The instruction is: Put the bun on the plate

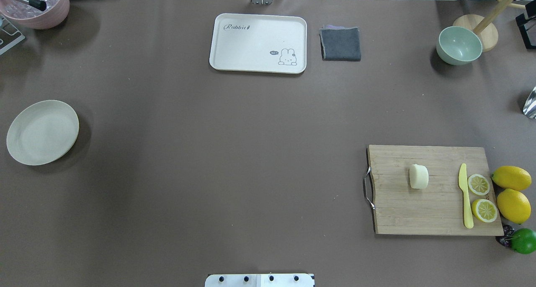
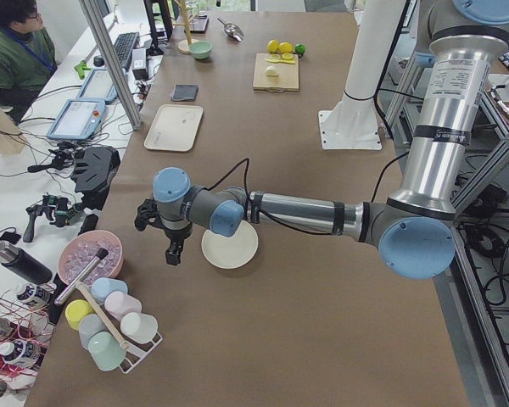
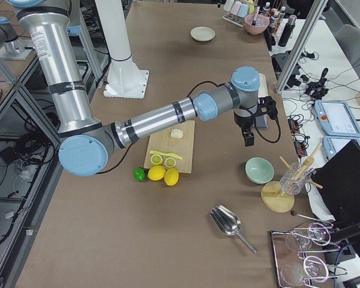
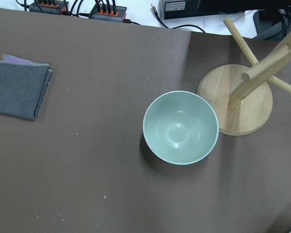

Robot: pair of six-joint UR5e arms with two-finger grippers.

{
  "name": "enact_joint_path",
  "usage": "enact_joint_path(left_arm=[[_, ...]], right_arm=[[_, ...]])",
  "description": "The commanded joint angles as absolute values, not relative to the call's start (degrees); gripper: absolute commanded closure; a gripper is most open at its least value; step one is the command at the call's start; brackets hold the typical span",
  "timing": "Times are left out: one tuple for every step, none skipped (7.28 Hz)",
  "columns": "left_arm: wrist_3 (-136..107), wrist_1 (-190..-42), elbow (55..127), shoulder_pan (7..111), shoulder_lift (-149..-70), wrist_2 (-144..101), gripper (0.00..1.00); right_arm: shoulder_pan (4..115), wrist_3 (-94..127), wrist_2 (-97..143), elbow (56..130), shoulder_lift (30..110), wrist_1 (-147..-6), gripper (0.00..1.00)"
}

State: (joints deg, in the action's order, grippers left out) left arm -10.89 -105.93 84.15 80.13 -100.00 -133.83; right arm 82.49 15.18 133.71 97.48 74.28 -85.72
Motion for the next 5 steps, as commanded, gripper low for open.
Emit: enact_joint_path(left_arm=[[-10.7,-112.0,78.3,76.3,-99.7,-133.5,0.03],[-10.9,-117.5,73.8,74.6,-99.8,-133.5,0.03],[-10.9,-119.5,72.4,73.0,-99.7,-133.5,0.03],[-11.1,-119.6,72.8,72.4,-99.8,-133.6,0.03],[-10.9,-119.6,72.6,71.3,-99.8,-133.6,0.03]], right_arm=[[82.3,15.2,133.7,97.6,74.2,-85.7,0.0],[82.3,15.2,132.5,97.6,73.9,-85.7,0.0],[82.3,15.2,131.8,97.6,73.2,-85.7,0.0],[82.3,15.2,131.7,97.6,73.0,-85.7,0.0],[82.1,15.2,131.7,97.7,72.9,-85.7,0.0]])
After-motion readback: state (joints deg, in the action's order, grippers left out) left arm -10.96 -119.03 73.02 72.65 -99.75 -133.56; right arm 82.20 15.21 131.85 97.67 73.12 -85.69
